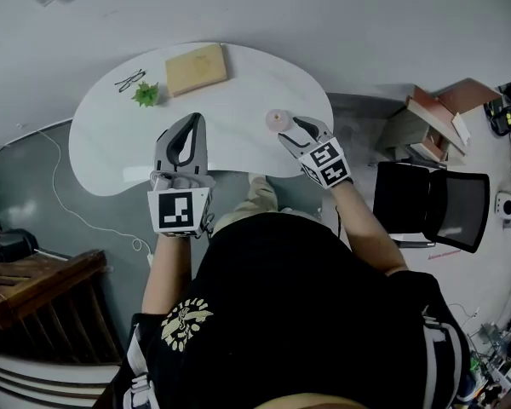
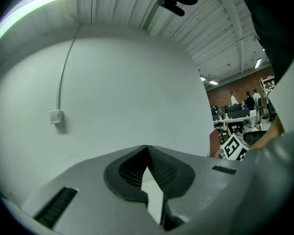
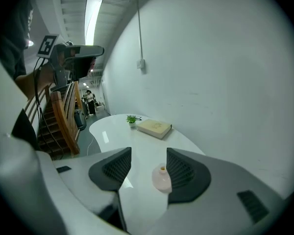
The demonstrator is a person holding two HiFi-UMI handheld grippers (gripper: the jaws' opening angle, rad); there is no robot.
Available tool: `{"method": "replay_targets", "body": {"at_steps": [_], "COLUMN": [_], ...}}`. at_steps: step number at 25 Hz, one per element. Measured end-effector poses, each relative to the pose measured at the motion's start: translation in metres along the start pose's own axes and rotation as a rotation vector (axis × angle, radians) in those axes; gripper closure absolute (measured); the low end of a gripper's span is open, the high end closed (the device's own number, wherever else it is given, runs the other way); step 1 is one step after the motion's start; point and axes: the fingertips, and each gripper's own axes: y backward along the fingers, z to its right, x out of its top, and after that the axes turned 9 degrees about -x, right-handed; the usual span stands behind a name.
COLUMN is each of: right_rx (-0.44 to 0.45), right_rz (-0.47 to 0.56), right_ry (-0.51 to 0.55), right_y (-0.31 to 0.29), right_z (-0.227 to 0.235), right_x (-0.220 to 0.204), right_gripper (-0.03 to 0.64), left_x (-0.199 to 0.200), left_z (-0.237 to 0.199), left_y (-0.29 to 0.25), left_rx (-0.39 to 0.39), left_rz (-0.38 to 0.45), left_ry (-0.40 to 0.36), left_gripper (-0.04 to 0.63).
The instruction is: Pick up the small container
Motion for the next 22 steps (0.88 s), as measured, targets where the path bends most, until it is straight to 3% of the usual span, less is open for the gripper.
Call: {"method": "replay_targets", "body": {"at_steps": [3,8,14,22], "right_rx": [0.007,-0.003,-0.004,0.005], "right_rz": [-0.045,-0.058,-0.150,-0.171], "right_ry": [0.017,0.041,0.053,0.084], "right_y": [-0.023,-0.057,-0.085,-0.112], "right_z": [-0.001,0.007,0.015,0.016], "right_x": [-0.010,-0.022,-0.047,-0.064], "right_gripper": [0.383,0.383,0.383,0.416], "left_x": [-0.009,-0.025,-0.035,-0.045], "left_z": [-0.017,-0.029,-0.040,-0.051], "left_y": [-0.008,-0.027,-0.048,-0.070], "left_rx": [0.013,-0.006,-0.009,-0.015], "left_rz": [-0.005,-0.015,-0.026,-0.040], "left_ry": [0.030,0.018,0.021,0.030], "left_gripper": [0.574,0.574,0.574,0.574]}}
